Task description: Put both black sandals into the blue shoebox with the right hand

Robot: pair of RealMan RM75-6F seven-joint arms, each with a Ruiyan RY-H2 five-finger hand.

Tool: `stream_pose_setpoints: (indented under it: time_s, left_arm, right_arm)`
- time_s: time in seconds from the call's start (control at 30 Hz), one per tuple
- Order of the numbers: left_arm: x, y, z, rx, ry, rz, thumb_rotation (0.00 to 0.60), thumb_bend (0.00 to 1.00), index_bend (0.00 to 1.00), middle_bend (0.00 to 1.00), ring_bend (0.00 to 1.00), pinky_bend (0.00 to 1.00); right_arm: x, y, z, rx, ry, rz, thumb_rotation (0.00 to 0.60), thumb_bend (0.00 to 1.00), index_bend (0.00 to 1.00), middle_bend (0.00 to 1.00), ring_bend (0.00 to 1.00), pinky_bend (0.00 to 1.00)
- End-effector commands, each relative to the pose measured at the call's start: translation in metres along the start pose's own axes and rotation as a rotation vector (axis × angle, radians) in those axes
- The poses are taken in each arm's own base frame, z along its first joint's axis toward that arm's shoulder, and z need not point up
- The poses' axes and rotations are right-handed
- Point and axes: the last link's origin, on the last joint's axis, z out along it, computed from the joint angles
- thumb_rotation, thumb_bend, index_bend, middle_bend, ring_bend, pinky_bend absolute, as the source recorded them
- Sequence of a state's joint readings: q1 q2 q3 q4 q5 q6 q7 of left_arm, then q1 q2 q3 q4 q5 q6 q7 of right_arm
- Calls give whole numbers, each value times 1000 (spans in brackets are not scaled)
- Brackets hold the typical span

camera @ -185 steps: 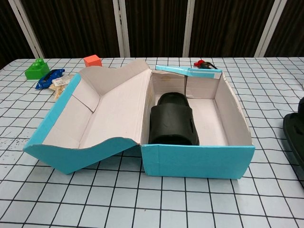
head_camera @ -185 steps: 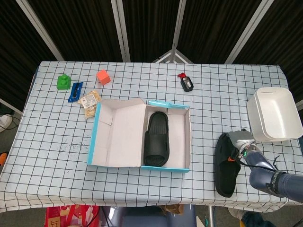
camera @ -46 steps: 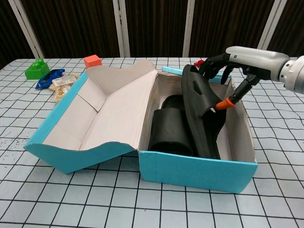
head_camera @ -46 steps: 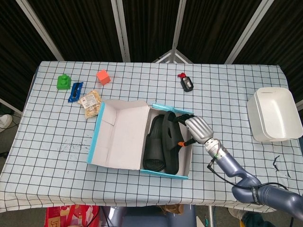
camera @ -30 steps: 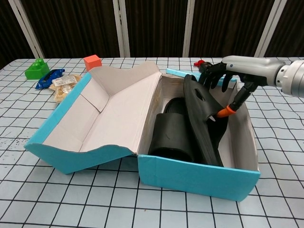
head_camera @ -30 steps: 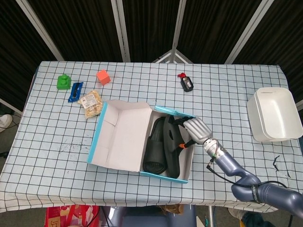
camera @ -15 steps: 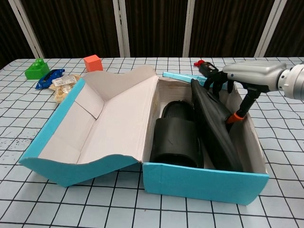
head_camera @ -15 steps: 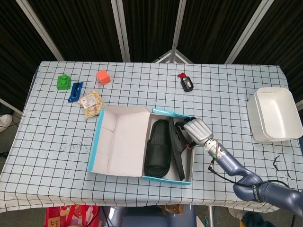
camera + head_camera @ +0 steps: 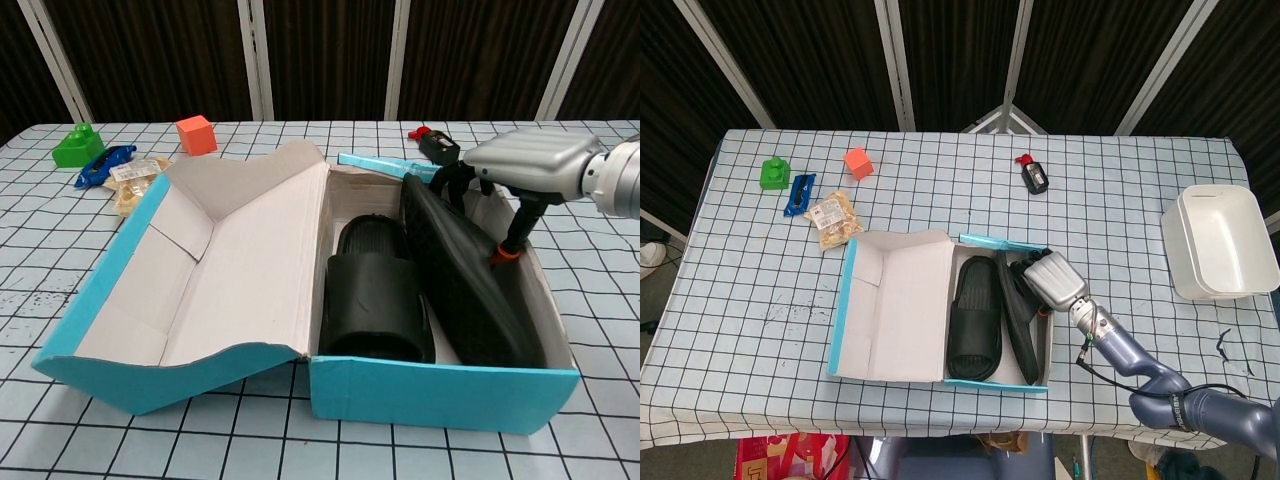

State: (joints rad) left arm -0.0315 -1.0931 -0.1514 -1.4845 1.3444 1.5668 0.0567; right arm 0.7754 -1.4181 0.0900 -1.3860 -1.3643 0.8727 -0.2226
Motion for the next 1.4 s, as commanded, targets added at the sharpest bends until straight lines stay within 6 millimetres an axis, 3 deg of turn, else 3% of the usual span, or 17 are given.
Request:
stream_pose_setpoints:
  time_s: [0.03,0.33,0.53,0.87,1.07,1.4]
  left_arm:
    - [0,0,0,1,0,0,600,370,10,0,0,30]
    - [1,-1,-1,3,1,-1,600,369,10,0,0,30]
    - [1,-1,-1,6,0,-2,600,370,10,0,0,30]
    - [1,-1,-1,4,-1,-4,600,370,10,0,0,30]
    - [1,-1,-1,4,-4,-4,600,370,10,0,0,30]
    - [2,-1,-1,5,-2,-9,600,370,10,0,0,30]
  right_arm:
    - [-1,-2,-1,-1,4,-21,600,394,605,430,288,365]
    - [-3,-4,-1,-27,-2,-66,600,395,612,430,288,365]
    - [6,-9,-2,-51,2,75,600,394,603,430,288,365]
    - [22,-9,-7,-80,-42,199,600,382,429,402,249,362]
    - [31,-5,-11,-102,-66,189,600,281,304,346,214,362]
    - [48,0,-22,-164,-151,63,600,28,89,252,152,343]
